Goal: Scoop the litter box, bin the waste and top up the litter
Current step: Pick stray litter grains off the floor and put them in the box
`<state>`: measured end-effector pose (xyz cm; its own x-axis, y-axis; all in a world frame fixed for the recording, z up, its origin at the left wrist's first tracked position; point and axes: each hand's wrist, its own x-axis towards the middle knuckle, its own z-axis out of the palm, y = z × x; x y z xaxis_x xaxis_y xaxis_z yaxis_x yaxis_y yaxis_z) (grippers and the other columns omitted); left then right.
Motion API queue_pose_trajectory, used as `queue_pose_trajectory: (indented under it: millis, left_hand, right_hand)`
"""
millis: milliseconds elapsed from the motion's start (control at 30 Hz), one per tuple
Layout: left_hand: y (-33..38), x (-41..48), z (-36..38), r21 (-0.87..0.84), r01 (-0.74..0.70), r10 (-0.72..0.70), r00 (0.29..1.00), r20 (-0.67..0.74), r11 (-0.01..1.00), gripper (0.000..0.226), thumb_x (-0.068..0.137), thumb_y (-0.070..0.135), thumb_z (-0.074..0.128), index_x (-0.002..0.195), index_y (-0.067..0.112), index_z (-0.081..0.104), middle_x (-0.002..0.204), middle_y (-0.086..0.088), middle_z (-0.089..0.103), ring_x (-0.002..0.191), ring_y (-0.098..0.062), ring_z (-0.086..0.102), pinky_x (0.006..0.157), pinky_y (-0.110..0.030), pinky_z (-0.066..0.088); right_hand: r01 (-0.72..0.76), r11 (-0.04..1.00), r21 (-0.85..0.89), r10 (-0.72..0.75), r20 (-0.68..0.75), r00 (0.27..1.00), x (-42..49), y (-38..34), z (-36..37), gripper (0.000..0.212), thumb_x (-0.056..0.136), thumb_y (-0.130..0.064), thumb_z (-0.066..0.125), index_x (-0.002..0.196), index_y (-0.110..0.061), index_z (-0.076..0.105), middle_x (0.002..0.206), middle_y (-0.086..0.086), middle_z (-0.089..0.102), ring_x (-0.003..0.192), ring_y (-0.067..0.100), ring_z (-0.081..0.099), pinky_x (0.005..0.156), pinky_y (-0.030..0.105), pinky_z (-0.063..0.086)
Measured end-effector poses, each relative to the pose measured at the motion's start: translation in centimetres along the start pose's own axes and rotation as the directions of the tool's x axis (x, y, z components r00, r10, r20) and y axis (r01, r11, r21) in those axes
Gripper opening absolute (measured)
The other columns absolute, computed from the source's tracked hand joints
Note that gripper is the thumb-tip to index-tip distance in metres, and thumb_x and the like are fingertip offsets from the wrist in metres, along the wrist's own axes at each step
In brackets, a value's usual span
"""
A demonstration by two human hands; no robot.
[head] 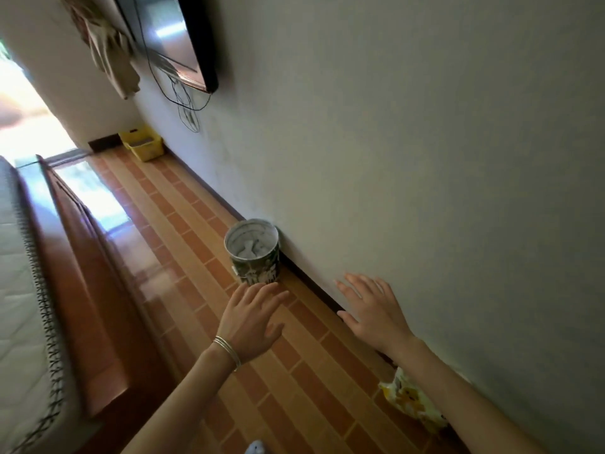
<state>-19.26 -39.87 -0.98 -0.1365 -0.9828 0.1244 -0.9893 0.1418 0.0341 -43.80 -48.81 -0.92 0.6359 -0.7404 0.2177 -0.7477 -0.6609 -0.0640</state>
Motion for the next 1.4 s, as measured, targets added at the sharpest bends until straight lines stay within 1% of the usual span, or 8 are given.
queue_pose_trajectory:
  millis: [167, 333, 467, 600, 833, 1133, 1267, 1400]
  left_hand:
    - [-8.8, 0.4, -2.0, 0.013, 0.064, -0.064, 0.997, -0.035, 0.998, 0.055, 0.078, 0.053, 0.042, 0.125, 0.028, 0.055, 0.122, 0.000, 0.060, 0.112, -0.023, 0.057, 0.096, -0.049, 0.045]
    - [-17.6, 1.2, -4.0, 0.052, 0.070, -0.066, 0.994, -0.086, 0.996, 0.054, 0.081, 0.053, 0.040, 0.125, 0.026, 0.056, 0.122, 0.000, 0.061, 0.113, -0.024, 0.056, 0.099, -0.049, 0.041]
    - [-23.5, 2.1, -6.2, 0.068, 0.124, -0.116, 0.986, -0.120, 0.990, 0.055, 0.082, 0.053, 0.037, 0.127, 0.026, 0.055, 0.124, -0.002, 0.059, 0.116, -0.025, 0.054, 0.101, -0.050, 0.039]
    - [-27.8, 2.6, -6.6, 0.063, 0.166, -0.157, 0.979, -0.132, 0.984, 0.055, 0.083, 0.052, 0.036, 0.128, 0.025, 0.053, 0.128, -0.002, 0.057, 0.119, -0.026, 0.052, 0.104, -0.050, 0.036]
    - [-34.4, 4.6, -4.1, 0.040, 0.262, -0.256, 0.960, -0.115, 0.964, 0.055, 0.082, 0.052, 0.036, 0.129, 0.026, 0.054, 0.127, -0.003, 0.058, 0.119, -0.028, 0.052, 0.101, -0.052, 0.039]
    - [-46.4, 11.9, -3.9, 0.051, 0.397, -0.390, 0.914, -0.113, 0.916, 0.054, 0.081, 0.050, 0.039, 0.128, 0.027, 0.053, 0.126, -0.001, 0.058, 0.118, -0.026, 0.053, 0.102, -0.050, 0.039]
    - [-51.4, 14.6, -3.7, 0.048, 0.467, -0.460, 0.881, -0.109, 0.883, 0.053, 0.080, 0.050, 0.039, 0.128, 0.028, 0.050, 0.126, -0.001, 0.057, 0.118, -0.026, 0.052, 0.101, -0.051, 0.039]
    - [-56.0, 15.9, -3.0, 0.067, 0.520, -0.511, 0.851, -0.119, 0.851, 0.053, 0.080, 0.050, 0.039, 0.126, 0.028, 0.053, 0.126, 0.000, 0.057, 0.119, -0.024, 0.051, 0.102, -0.048, 0.037]
  right_hand:
    - [0.049, 0.999, 0.000, -0.049, -0.007, 0.999, 7.8, -5.0, 0.4, 0.055, 0.077, -0.044, 0.054, 0.128, -0.024, 0.050, 0.127, 0.001, 0.057, 0.114, 0.021, 0.055, 0.096, 0.043, 0.042]
    - [0.117, 0.993, 0.018, -0.115, -0.099, 0.988, 15.4, -10.2, 0.2, 0.049, 0.079, -0.042, 0.053, 0.124, -0.023, 0.054, 0.126, 0.002, 0.058, 0.112, 0.022, 0.056, 0.094, 0.043, 0.044]
    - [0.170, 0.985, 0.034, -0.162, -0.165, 0.973, 21.3, -13.8, -0.4, 0.051, 0.079, -0.035, 0.063, 0.126, -0.020, 0.053, 0.130, 0.004, 0.055, 0.116, 0.024, 0.053, 0.098, 0.047, 0.041]
    - [0.229, 0.972, 0.041, -0.219, -0.175, 0.960, 26.2, -16.6, 0.2, 0.055, 0.079, -0.032, 0.065, 0.130, -0.020, 0.049, 0.135, 0.004, 0.051, 0.122, 0.024, 0.049, 0.101, 0.048, 0.039]
    - [0.323, 0.946, 0.005, -0.322, -0.091, 0.942, 34.4, -18.2, 4.6, 0.060, 0.080, -0.034, 0.065, 0.134, -0.022, 0.045, 0.138, 0.004, 0.048, 0.125, 0.023, 0.047, 0.101, 0.048, 0.040]
    - [0.446, 0.895, 0.013, -0.444, -0.070, 0.893, 50.6, -18.5, 8.7, 0.061, 0.078, -0.034, 0.068, 0.133, -0.021, 0.046, 0.136, 0.005, 0.050, 0.122, 0.024, 0.050, 0.097, 0.048, 0.043]
    - [0.501, 0.865, 0.030, -0.498, -0.080, 0.864, 58.4, -19.8, 9.9, 0.061, 0.077, -0.031, 0.070, 0.132, -0.020, 0.048, 0.135, 0.005, 0.052, 0.122, 0.025, 0.051, 0.096, 0.050, 0.044]
    - [0.541, 0.837, 0.080, -0.535, -0.091, 0.840, 64.9, -22.2, 11.5, 0.058, 0.079, -0.029, 0.068, 0.132, -0.020, 0.049, 0.133, 0.005, 0.053, 0.121, 0.024, 0.051, 0.097, 0.049, 0.043]
